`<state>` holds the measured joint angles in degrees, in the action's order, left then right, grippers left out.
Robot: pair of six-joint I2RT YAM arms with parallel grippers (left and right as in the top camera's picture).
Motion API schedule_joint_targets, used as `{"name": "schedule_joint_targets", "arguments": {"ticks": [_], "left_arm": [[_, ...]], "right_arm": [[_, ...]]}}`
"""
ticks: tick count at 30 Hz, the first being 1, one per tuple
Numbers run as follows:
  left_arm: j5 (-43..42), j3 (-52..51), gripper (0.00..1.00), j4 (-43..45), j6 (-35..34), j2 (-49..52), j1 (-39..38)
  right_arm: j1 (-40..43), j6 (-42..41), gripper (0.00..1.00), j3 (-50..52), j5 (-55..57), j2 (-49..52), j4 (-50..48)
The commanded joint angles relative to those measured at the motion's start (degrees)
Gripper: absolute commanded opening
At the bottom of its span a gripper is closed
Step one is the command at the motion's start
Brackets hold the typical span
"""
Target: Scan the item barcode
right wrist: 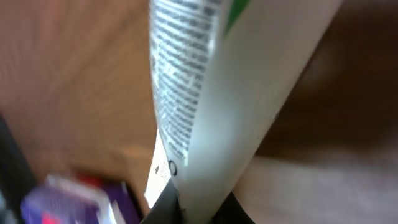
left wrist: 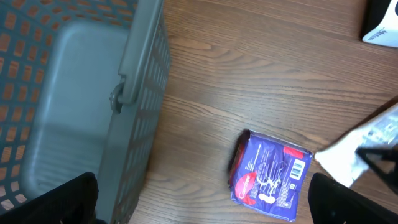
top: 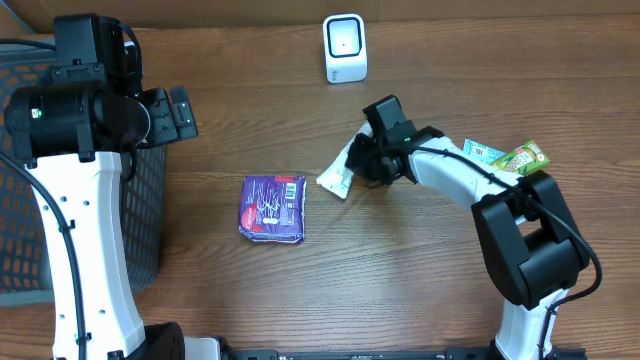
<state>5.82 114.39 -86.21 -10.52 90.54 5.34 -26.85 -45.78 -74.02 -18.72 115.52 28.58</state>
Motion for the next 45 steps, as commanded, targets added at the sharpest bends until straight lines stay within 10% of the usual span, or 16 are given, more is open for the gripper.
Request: {"name": "schedule_joint_targets", "arguments": {"ticks": [1, 7, 10, 18, 29, 36, 45], "left_arm": [[-0.3, 1.2, 1.00, -0.1, -0.2, -0.2, -0.1], [-0.3, 1.2, 1.00, -0.1, -0.2, -0.2, -0.1], [-0.3, 1.2, 1.00, -0.1, -0.2, -0.2, -0.1], [-0.3, 1.2, 1.00, -0.1, -0.2, -0.2, -0.1], [-0.3, 1.2, 1.00, -0.1, -0.2, -0.2, -0.1], [-0.3, 1.2, 1.00, -0.1, -0.2, -0.2, -0.1], [-0.3, 1.2, 1.00, -0.1, -0.2, -0.2, -0.1]], "right_arm": [[2.4, 8.9, 0.04, 2.3, -5.4, 0.4, 7.3], [10.9, 37.0, 0.12, 2.3, -5.2, -2.4, 18.3], [14.4, 45.2, 0.36, 2.4, -4.0, -2.4, 20.2], [18.2, 48.7, 0.69, 2.4, -4.0, -2.4, 18.4], [18.3, 48.6, 0.67, 2.4, -10.6, 1.9, 13.8], [18.3, 48.7, 0.47, 2.5, -11.4, 4.0, 14.9], [18.3, 48.9, 0.59, 2.5, -11.4, 4.0, 18.1]]}}
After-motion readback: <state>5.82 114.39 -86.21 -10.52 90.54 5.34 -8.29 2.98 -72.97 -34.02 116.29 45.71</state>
